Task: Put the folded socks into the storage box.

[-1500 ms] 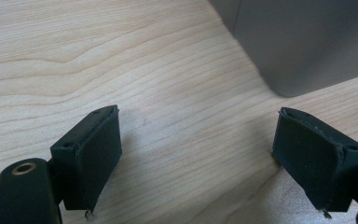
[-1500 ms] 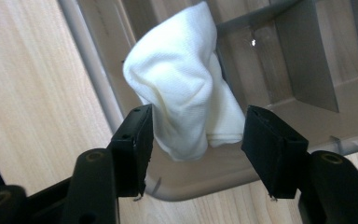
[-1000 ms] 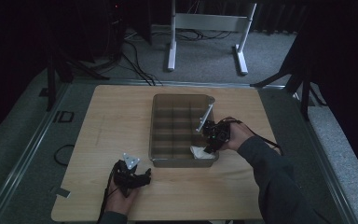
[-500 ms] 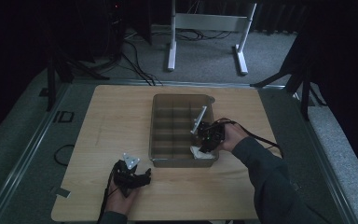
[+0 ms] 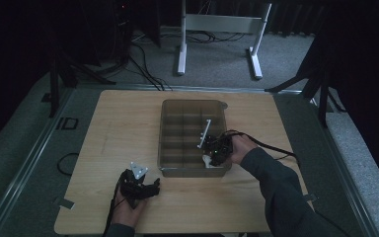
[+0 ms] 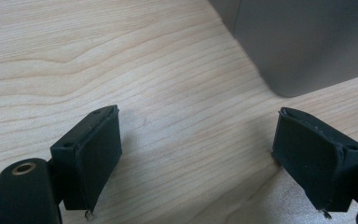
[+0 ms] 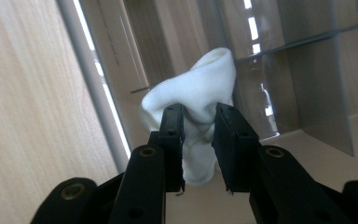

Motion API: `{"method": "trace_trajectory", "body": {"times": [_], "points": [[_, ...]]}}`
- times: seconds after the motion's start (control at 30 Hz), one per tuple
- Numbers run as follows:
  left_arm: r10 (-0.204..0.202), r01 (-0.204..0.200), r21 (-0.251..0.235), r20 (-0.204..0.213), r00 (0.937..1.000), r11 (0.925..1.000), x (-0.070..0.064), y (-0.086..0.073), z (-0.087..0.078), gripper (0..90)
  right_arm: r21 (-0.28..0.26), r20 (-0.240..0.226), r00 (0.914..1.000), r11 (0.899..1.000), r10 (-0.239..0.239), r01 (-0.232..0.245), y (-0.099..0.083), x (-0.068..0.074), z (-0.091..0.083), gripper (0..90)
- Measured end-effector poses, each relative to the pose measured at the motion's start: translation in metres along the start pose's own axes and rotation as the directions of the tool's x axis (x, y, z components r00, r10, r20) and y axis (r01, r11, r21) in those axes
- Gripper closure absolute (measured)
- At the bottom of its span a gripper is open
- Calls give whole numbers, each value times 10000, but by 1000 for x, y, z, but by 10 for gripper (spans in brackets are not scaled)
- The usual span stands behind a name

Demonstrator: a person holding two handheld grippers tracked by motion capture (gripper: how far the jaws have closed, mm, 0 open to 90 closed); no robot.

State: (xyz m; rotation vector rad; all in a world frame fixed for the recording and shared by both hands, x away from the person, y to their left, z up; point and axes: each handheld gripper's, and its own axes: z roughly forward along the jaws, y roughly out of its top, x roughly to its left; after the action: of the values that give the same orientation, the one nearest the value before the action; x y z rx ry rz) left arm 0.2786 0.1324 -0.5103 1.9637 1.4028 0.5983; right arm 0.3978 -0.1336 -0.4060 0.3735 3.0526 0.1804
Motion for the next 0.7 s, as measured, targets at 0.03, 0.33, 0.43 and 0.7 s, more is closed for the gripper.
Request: {"method": "trace_trajectory", "body": {"times": [0.03,0.33,0.43,0.7], "points": [[-2,2,2,-3,10000,10000,0,0,0,156,68,47,10000,10000,-42,41,1,0,3,741],[-12,12,4,6,10000,10000,0,0,0,156,489,64,10000,9988,-18,14,6,2,20,789],[-13,13,3,4,10000,10000,0,0,0,156,623,-55,10000,9980,69,-66,7,1,27,801],[-7,7,6,21,10000,10000,0,0,0,155,635,-237,9993,9976,286,-270,5,-2,33,803]]}}
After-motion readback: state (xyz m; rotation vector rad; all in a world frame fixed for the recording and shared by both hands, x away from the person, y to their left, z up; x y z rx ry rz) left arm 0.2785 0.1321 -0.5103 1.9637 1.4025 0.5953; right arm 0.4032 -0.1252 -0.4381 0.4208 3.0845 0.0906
